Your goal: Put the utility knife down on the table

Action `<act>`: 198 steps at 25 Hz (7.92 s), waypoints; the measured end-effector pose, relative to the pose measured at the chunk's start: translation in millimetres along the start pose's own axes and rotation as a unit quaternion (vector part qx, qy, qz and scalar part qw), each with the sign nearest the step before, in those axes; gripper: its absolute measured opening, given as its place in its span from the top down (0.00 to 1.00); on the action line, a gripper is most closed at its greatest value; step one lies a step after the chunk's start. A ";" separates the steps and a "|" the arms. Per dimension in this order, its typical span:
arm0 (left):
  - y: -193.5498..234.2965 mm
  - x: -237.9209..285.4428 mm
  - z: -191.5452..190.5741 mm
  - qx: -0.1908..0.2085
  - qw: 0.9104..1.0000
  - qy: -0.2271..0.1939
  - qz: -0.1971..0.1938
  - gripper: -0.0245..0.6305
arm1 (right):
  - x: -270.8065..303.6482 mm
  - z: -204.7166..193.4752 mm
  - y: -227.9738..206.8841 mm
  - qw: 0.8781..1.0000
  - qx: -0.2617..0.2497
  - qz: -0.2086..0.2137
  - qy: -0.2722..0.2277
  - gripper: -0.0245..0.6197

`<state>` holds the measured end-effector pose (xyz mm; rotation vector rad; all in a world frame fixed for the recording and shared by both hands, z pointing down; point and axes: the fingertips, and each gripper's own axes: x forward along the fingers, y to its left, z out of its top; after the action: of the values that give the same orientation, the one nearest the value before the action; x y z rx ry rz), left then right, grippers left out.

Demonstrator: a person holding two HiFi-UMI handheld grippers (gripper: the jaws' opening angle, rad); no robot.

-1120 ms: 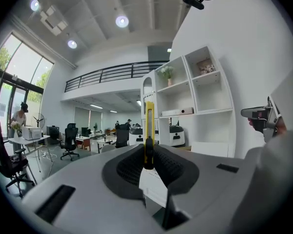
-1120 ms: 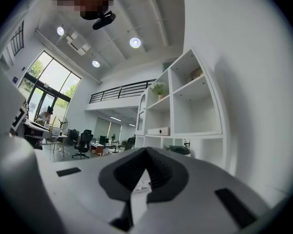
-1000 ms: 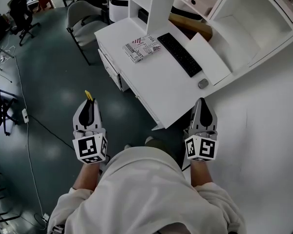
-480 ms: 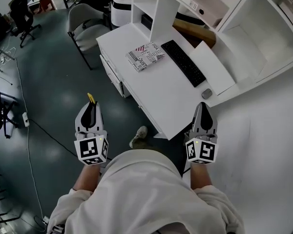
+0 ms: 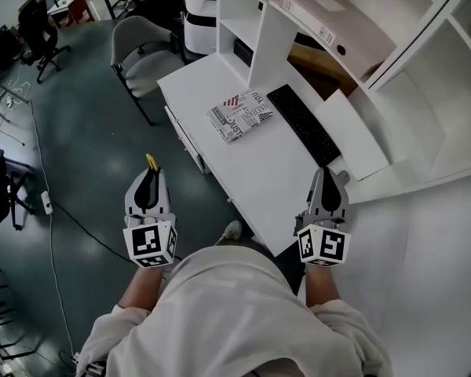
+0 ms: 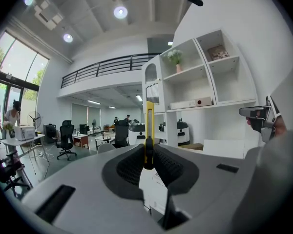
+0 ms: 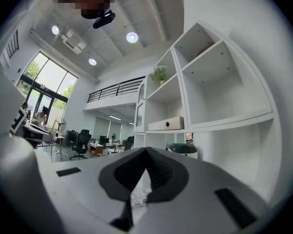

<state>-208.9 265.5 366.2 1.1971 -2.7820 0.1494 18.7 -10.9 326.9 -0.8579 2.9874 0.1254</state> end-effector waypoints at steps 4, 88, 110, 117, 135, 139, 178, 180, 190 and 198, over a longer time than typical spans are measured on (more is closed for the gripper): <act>-6.5 35.3 6.5 0.008 1.000 0.006 -0.005 0.88 | 32.0 2.5 -3.7 1.000 0.000 0.011 -0.004 0.96; -317.6 320.2 -313.2 0.224 0.810 0.388 -0.379 0.88 | -93.9 -94.1 -164.1 0.891 0.038 -0.425 0.153 0.96; -327.8 316.8 -368.0 0.247 0.763 0.477 -0.360 0.88 | -116.6 -123.4 -191.5 0.877 0.066 -0.445 0.167 0.96; -326.5 311.6 -381.0 0.249 0.744 0.511 -0.351 0.88 | -120.8 -132.1 -201.0 0.875 0.079 -0.448 0.165 0.96; -329.9 309.8 -389.8 0.287 0.702 0.568 -0.320 0.87 | -135.7 -149.8 -230.4 0.874 0.107 -0.450 0.151 0.96; -330.2 309.1 -390.4 0.295 0.696 0.575 -0.312 0.87 | -136.0 -150.8 -233.3 0.875 0.111 -0.449 0.146 0.96; -335.5 311.4 -324.0 0.221 0.756 0.487 -0.377 0.74 | -87.2 -129.4 -220.5 0.903 0.097 -0.400 0.124 0.96; -335.3 315.0 -307.2 0.222 0.770 0.462 -0.381 0.75 | -81.9 -125.5 -218.6 0.906 0.094 -0.394 0.121 0.96; -319.5 333.7 -207.1 0.191 0.838 0.328 -0.391 0.78 | -30.9 -103.1 -206.9 0.934 0.074 -0.336 0.099 0.96; -291.4 335.4 -135.0 0.144 0.883 0.237 -0.379 0.81 | 7.6 -84.9 -190.9 0.953 0.057 -0.287 0.081 0.96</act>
<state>-217.7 -156.4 560.0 1.9048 -1.7604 0.6830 113.0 -183.5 397.9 -1.7381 2.6996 -0.1388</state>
